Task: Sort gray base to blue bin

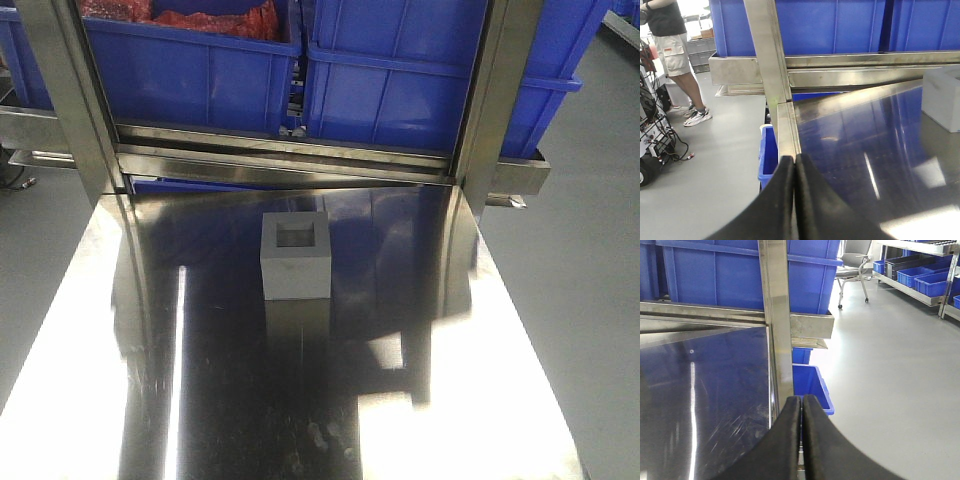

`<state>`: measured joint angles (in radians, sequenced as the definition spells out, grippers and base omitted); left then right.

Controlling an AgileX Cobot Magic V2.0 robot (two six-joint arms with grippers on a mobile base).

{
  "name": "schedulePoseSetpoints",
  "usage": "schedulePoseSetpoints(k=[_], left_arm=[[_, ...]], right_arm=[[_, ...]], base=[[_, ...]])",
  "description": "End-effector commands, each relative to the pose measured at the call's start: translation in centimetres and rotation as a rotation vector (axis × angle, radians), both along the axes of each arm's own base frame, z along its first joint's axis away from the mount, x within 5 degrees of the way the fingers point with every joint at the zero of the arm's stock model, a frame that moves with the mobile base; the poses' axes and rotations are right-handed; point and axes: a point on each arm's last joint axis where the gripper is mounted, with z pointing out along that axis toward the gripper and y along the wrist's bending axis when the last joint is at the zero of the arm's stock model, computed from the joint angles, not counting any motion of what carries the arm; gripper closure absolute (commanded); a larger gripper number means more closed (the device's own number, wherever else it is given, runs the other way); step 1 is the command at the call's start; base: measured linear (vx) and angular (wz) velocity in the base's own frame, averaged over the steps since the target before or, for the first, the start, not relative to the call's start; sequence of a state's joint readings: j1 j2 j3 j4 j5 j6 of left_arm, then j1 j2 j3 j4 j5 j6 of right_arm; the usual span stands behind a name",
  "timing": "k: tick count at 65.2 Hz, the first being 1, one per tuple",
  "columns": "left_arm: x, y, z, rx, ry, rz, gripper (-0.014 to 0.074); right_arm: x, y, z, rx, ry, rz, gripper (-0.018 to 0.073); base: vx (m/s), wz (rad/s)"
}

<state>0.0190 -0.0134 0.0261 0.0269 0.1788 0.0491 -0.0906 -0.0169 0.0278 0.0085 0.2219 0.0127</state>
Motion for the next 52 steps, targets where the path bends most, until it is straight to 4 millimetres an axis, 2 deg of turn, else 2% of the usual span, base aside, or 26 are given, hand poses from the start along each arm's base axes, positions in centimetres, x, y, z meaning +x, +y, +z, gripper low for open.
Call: schedulePoseSetpoints(k=[1,21,26,30,42,52], left_arm=[[-0.1,0.0,1.5,-0.004,-0.111,-0.003,0.0603],[-0.1,0.0,1.6,-0.012,-0.124,-0.004,0.0603],[-0.2,0.0,2.3,-0.015,-0.160,-0.004,0.0603],[-0.4,0.0,3.3,-0.022,-0.194,-0.005,0.0603],[-0.5,0.0,8.5,-0.019,-0.230,-0.004,0.0603],[2.2,0.0,11.6,-0.022,-0.040,0.000,0.0603]], right_arm=[[0.1,0.0,0.6,-0.028,-0.072,0.001,0.0564],[0.1,0.0,0.6,-0.028,-0.072,0.001,0.0564],[0.1,0.0,0.6,-0.028,-0.072,0.001,0.0564],[0.1,0.0,0.6,-0.028,-0.072,0.001,0.0564],[0.1,0.0,0.6,-0.028,-0.072,0.001,0.0564],[0.1,0.0,0.6,-0.028,-0.072,0.001,0.0564]], base=[[0.00,0.00],[0.00,0.00],[0.00,0.00],[0.00,0.00],[0.00,0.00],[0.00,0.00]])
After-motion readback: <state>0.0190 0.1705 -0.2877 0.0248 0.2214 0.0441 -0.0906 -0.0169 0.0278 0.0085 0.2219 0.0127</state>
